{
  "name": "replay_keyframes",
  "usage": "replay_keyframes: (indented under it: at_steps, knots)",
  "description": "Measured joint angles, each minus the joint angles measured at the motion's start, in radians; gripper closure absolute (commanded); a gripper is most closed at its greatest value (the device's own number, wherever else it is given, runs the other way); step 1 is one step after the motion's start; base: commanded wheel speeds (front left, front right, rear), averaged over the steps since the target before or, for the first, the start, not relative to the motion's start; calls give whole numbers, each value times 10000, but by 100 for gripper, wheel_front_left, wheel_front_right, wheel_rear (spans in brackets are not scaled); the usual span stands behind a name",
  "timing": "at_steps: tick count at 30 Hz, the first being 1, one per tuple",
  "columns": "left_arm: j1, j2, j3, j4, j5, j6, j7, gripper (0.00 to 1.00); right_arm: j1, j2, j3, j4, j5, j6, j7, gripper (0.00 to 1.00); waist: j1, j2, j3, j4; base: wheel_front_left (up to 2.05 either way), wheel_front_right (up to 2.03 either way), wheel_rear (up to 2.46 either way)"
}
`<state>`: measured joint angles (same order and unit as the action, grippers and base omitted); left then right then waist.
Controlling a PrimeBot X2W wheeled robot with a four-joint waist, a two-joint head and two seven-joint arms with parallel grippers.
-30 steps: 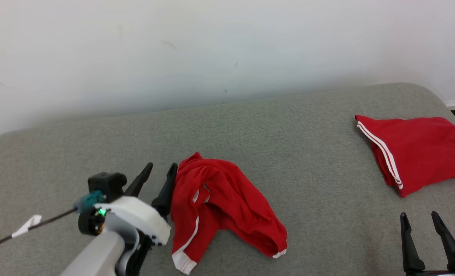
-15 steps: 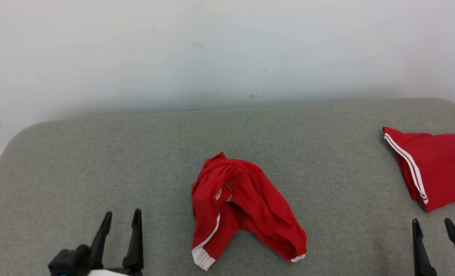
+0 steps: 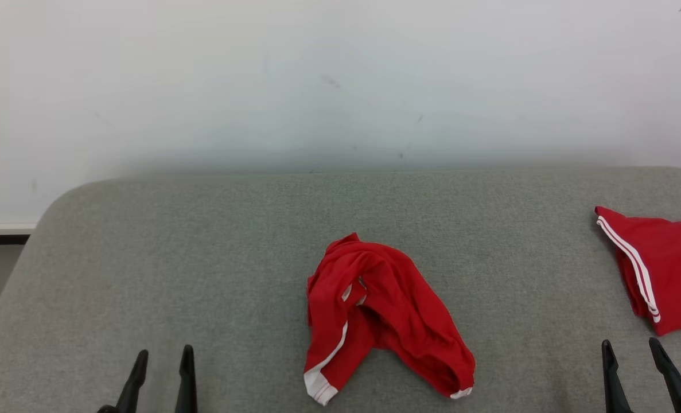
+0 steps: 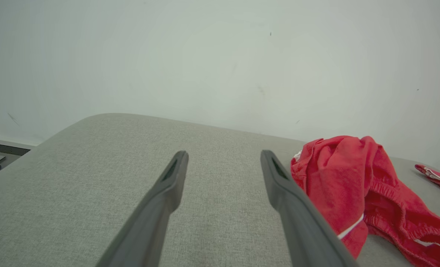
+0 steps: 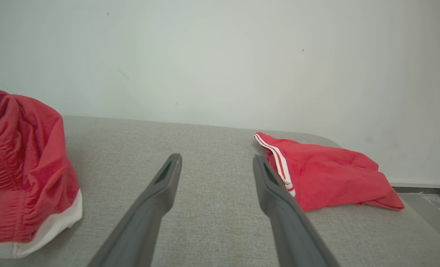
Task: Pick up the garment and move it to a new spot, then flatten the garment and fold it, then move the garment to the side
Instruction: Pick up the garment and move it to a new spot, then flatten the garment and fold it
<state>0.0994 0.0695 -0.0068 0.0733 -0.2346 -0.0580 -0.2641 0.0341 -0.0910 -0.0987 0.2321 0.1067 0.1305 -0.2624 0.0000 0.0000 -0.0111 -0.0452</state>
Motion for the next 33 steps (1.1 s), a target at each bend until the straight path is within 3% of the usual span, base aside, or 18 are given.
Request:
replay_keyframes:
  at_steps: [14, 33]
  knots:
    - [536, -192, 314, -84, 295, -249, 0, 0, 102, 236, 290, 138, 21, 0, 0, 0, 0, 0, -343, 276, 0, 0, 0]
    - [561, -198, 36, -299, 221, -123, 2, 0, 147, 236, 364, 192, 92, 0, 0, 0, 0, 0, -242, 335, 0, 0, 0]
